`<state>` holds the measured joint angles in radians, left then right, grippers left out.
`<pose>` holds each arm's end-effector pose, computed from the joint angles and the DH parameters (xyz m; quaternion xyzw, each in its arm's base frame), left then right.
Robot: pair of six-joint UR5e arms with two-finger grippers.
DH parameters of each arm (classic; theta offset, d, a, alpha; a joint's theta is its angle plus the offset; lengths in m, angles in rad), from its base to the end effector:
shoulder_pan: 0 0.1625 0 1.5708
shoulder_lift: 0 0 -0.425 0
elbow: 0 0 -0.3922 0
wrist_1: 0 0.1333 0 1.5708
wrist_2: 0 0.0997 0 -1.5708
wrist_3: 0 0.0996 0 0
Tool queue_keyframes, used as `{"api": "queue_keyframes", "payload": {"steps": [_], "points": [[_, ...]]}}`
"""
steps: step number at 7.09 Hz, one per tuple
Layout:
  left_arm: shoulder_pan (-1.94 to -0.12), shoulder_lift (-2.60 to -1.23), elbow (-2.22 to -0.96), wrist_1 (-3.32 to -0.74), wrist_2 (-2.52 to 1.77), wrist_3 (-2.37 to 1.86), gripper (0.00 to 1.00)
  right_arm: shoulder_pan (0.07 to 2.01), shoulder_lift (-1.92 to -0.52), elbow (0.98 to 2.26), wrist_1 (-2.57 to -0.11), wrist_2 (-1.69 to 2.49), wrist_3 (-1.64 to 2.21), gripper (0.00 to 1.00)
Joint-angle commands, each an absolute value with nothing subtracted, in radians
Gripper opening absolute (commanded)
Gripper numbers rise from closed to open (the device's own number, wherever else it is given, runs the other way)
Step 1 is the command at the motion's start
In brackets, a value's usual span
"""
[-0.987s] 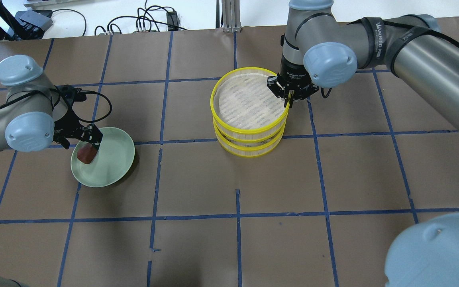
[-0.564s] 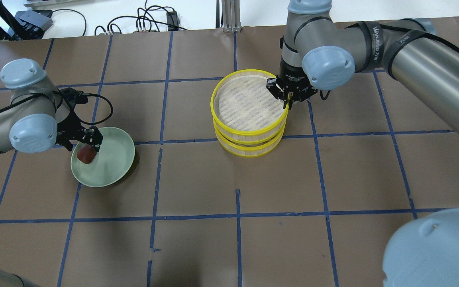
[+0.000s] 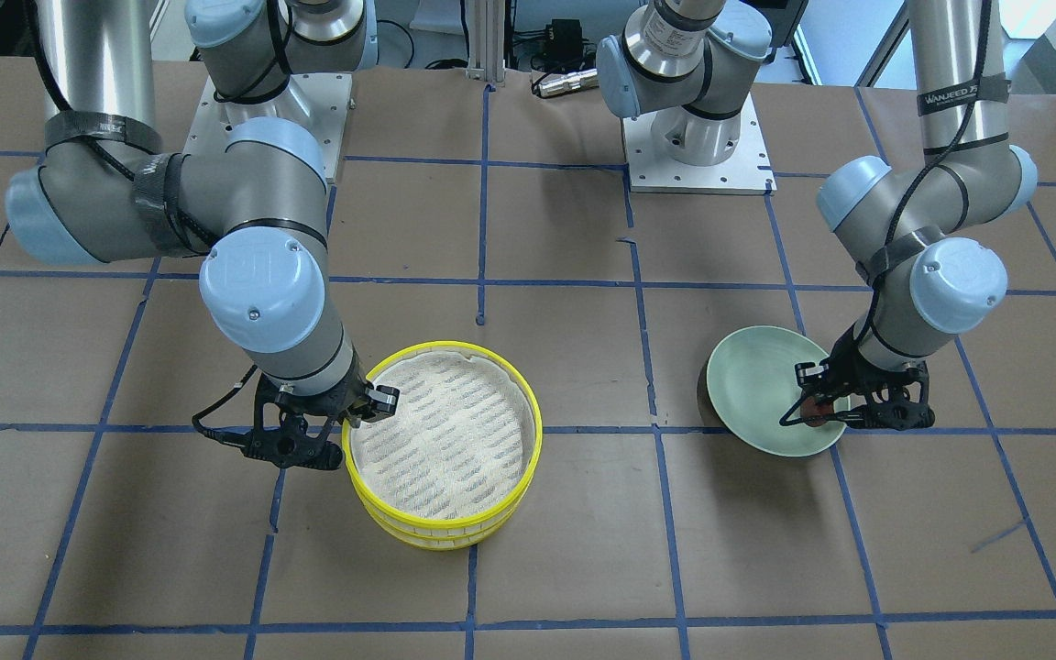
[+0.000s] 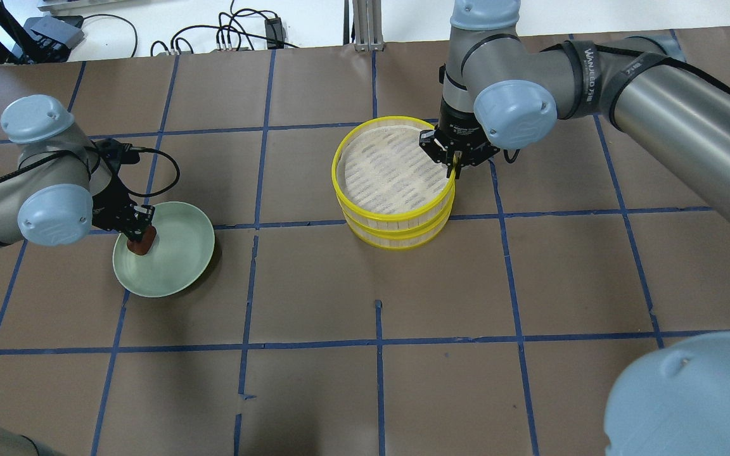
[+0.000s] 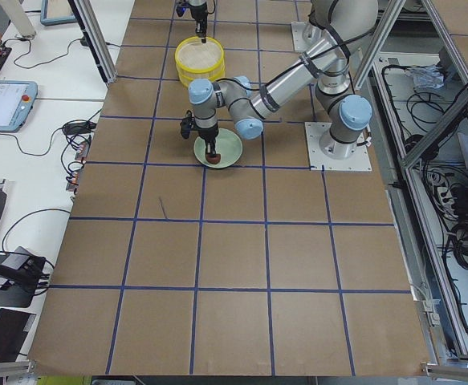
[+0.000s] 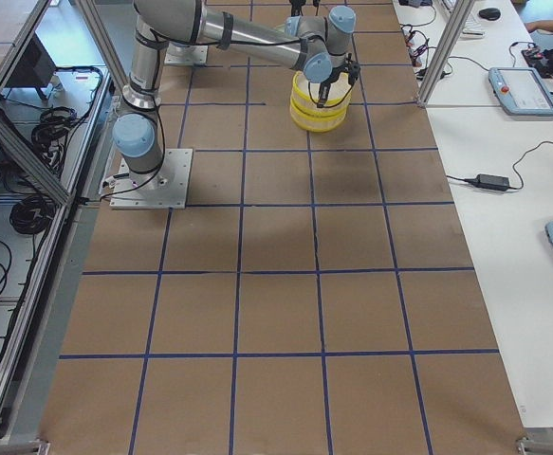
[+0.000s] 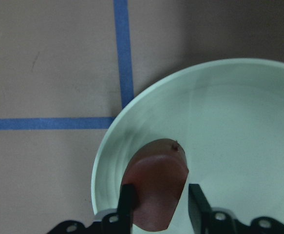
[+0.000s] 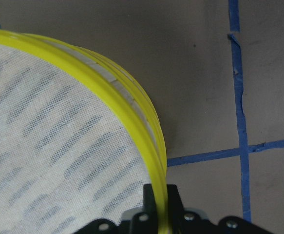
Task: Place buns in different layers of steamer
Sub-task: 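Grasp the dark red bun on the plate with the left gripper and lift it, then carry the red bun to the steamer with left while right releases and rises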
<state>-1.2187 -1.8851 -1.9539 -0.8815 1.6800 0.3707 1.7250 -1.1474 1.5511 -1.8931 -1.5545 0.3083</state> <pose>0.0682 -0.5406 0.2150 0.0095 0.9985 0.0231 0.0496 0.2296 -0.5984 0.2885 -0.0772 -0.9961 -0.0415 0.0014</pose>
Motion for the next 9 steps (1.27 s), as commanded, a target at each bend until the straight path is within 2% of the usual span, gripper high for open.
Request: {"api": "queue_keyframes", "payload": {"steps": [1,3,4,5,6,7,9], "points": [[-1.235,-1.859,-1.938,-0.801,1.675,0.368,0.00,1.723,-1.150,1.555,-1.894,-1.566,0.270,0.19],[-1.303,-1.745,-1.930,-0.869,1.674,0.332,0.00,1.723,-1.152,1.563,-1.890,-1.565,0.273,0.21],[-1.374,-1.682,-1.916,-0.931,1.669,0.213,0.00,1.723,-1.152,1.568,-1.894,-1.563,0.276,0.25],[-1.466,-1.657,-1.854,-1.016,1.643,0.072,0.00,1.723,-1.152,1.568,-1.893,-1.565,0.279,0.39],[-1.558,-1.663,-1.756,-1.084,1.596,-0.096,0.00,1.723,-1.152,1.568,-1.894,-1.566,0.282,0.85],[-1.633,-1.677,-1.699,-1.107,1.539,-0.253,0.00,1.707,-1.154,1.553,-1.893,-1.566,0.263,0.99],[-1.709,-1.727,-1.675,-1.042,1.375,-0.475,0.00,1.637,-1.227,1.520,-1.870,-1.556,0.101,0.99]]}}
